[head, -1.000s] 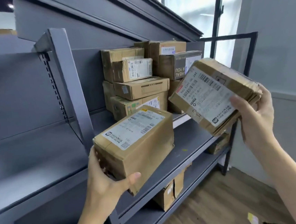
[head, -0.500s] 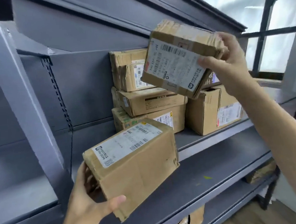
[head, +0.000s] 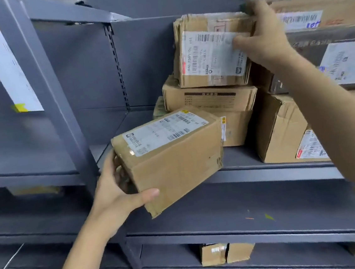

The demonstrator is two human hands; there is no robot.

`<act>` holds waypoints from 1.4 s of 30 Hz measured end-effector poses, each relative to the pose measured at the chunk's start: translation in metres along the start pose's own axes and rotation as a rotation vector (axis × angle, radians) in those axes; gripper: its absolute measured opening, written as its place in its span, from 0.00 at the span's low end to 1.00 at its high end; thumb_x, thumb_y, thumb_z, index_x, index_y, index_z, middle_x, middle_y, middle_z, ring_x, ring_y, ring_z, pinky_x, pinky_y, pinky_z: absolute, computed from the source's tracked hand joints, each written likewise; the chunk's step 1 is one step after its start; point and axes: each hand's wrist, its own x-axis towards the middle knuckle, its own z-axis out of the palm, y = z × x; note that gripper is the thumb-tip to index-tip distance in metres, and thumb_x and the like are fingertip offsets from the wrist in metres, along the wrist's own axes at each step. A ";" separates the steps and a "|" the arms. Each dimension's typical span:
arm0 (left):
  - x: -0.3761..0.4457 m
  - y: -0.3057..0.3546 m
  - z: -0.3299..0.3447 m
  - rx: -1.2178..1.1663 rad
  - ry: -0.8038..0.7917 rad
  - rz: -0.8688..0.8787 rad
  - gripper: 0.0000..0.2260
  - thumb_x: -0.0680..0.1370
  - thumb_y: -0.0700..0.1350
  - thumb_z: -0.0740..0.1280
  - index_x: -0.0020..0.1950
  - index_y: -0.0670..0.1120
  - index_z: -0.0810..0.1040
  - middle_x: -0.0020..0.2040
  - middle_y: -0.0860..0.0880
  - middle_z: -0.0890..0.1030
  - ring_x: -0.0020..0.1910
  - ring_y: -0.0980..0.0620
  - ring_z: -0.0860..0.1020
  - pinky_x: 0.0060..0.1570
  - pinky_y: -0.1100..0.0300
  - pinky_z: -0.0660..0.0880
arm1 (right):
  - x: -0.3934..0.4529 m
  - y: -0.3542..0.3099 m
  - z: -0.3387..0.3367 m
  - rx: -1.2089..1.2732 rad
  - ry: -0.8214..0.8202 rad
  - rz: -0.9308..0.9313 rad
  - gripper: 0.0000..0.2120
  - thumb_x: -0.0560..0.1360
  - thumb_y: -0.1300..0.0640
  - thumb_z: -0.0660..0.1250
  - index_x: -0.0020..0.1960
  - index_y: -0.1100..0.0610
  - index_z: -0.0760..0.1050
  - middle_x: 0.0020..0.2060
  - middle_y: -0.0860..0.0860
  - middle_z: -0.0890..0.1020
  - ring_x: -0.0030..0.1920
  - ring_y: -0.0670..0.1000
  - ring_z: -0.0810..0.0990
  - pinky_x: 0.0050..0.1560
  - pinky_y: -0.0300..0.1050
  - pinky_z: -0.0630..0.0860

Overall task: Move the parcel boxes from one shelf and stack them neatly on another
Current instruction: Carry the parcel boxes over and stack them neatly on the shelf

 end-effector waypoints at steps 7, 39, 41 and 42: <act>-0.004 0.011 0.022 0.011 -0.009 -0.017 0.47 0.46 0.48 0.80 0.63 0.60 0.68 0.56 0.61 0.80 0.56 0.60 0.78 0.48 0.65 0.77 | -0.006 0.013 0.016 -0.370 -0.034 -0.218 0.36 0.69 0.46 0.73 0.72 0.54 0.64 0.71 0.59 0.63 0.71 0.62 0.59 0.72 0.55 0.55; 0.010 0.006 0.029 -0.119 -0.173 0.079 0.51 0.43 0.44 0.79 0.65 0.59 0.68 0.59 0.56 0.79 0.55 0.60 0.78 0.43 0.65 0.77 | -0.085 -0.023 -0.026 0.116 0.060 -0.155 0.21 0.73 0.50 0.69 0.62 0.57 0.73 0.58 0.49 0.78 0.56 0.46 0.76 0.58 0.39 0.71; 0.015 0.009 0.035 -0.135 -0.221 0.092 0.51 0.42 0.43 0.79 0.64 0.59 0.69 0.57 0.57 0.80 0.54 0.60 0.79 0.42 0.66 0.78 | -0.113 -0.025 -0.034 0.278 -0.099 -0.018 0.21 0.70 0.47 0.68 0.61 0.52 0.75 0.56 0.46 0.80 0.56 0.42 0.78 0.57 0.38 0.74; 0.018 0.012 0.040 -0.138 -0.247 0.101 0.50 0.43 0.43 0.78 0.64 0.59 0.68 0.56 0.58 0.80 0.54 0.60 0.79 0.42 0.65 0.78 | -0.123 -0.022 -0.040 0.317 -0.208 0.061 0.23 0.68 0.46 0.70 0.62 0.48 0.73 0.57 0.43 0.78 0.57 0.40 0.77 0.56 0.36 0.74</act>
